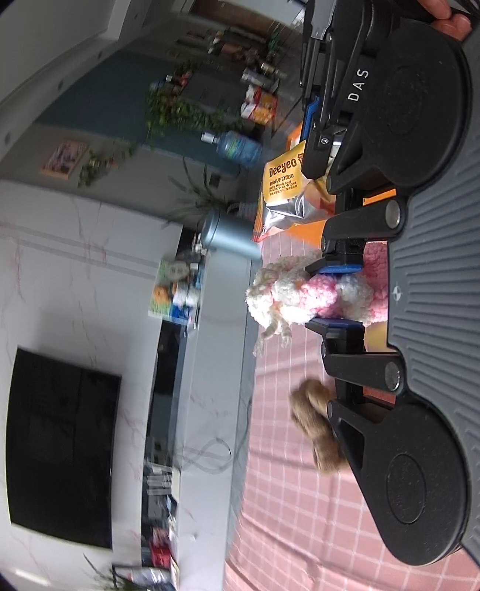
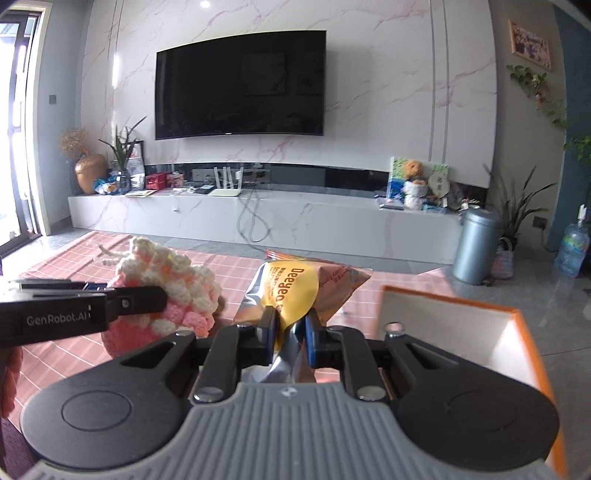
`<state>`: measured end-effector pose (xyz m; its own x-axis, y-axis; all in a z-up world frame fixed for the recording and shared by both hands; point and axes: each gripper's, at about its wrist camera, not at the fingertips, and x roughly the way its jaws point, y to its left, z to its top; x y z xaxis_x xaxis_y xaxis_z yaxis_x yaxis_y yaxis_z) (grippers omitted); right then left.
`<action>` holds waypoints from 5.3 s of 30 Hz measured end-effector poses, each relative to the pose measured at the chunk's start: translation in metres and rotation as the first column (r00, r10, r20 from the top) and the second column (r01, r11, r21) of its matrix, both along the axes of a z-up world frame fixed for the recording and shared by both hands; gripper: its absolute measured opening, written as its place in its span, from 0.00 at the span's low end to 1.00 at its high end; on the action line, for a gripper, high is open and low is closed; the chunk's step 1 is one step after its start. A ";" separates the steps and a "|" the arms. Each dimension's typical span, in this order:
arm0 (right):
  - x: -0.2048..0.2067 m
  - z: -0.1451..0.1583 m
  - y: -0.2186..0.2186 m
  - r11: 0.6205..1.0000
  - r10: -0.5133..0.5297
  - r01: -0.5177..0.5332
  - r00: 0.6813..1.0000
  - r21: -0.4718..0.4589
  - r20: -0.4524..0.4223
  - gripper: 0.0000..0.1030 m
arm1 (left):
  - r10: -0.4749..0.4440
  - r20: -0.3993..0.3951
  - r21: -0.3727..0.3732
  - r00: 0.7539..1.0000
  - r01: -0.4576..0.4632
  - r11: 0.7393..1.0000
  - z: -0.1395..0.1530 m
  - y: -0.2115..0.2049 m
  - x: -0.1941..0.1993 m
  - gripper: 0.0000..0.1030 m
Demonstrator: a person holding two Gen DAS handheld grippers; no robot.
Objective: Organize soft objects
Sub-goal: 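Carry the sock and snack bag into the orange box and release both, then move both tools back toward the yellow cloth and orange ball, then grasp the brown plush bear with the left gripper while the right grasps the red sponge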
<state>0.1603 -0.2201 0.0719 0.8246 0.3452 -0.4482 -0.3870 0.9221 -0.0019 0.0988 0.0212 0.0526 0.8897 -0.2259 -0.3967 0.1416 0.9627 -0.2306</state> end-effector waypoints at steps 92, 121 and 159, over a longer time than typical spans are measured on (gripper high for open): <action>0.020 -0.027 -0.125 0.896 -0.247 0.207 0.968 -0.394 -0.053 0.70 | -0.386 -0.152 0.076 0.910 0.400 0.913 -0.003 -0.142 0.058 0.79; -0.062 -0.043 0.026 0.986 -0.159 0.163 0.983 -0.043 0.090 0.79 | 0.002 -0.100 -0.086 0.995 -0.010 0.996 -0.049 0.036 -0.014 0.79; 0.057 -0.112 0.145 0.999 -0.001 -0.009 0.977 -0.049 -0.213 0.69 | 0.216 -0.221 0.051 0.951 -0.209 0.976 -0.110 0.132 0.058 0.77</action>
